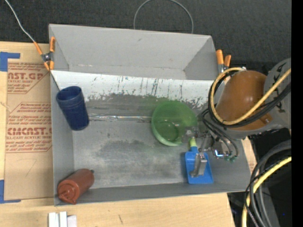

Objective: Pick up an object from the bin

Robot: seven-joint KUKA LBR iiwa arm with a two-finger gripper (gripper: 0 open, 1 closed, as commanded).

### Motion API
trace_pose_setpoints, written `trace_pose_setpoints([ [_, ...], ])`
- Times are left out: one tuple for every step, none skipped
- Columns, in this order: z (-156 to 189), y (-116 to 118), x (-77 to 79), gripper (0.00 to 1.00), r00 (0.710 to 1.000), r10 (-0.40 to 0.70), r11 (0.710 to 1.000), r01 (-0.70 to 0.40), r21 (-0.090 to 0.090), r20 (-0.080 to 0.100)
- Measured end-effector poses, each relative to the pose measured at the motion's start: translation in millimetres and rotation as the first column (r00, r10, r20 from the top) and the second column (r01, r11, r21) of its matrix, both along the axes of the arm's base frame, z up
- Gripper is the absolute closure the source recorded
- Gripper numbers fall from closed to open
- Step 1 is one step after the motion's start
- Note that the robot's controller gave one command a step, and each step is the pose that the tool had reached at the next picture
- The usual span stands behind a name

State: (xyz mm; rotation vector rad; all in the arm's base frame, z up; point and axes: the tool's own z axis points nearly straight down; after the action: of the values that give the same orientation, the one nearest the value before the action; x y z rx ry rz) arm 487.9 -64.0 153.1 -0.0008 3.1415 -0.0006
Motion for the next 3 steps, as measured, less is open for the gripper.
trace_pose_setpoints([
  [0, 0, 0.0, 0.00, 1.000, 0.000, 1.000, 0.000, 0.000, 0.000],
  [-58, -3, 8.7, 0.00, 0.926, 0.378, 0.926, -0.378, -0.002, 0.004],
  [-83, 10, 62.4, 0.00, 0.937, 0.350, 0.937, -0.350, 0.000, 0.004],
])
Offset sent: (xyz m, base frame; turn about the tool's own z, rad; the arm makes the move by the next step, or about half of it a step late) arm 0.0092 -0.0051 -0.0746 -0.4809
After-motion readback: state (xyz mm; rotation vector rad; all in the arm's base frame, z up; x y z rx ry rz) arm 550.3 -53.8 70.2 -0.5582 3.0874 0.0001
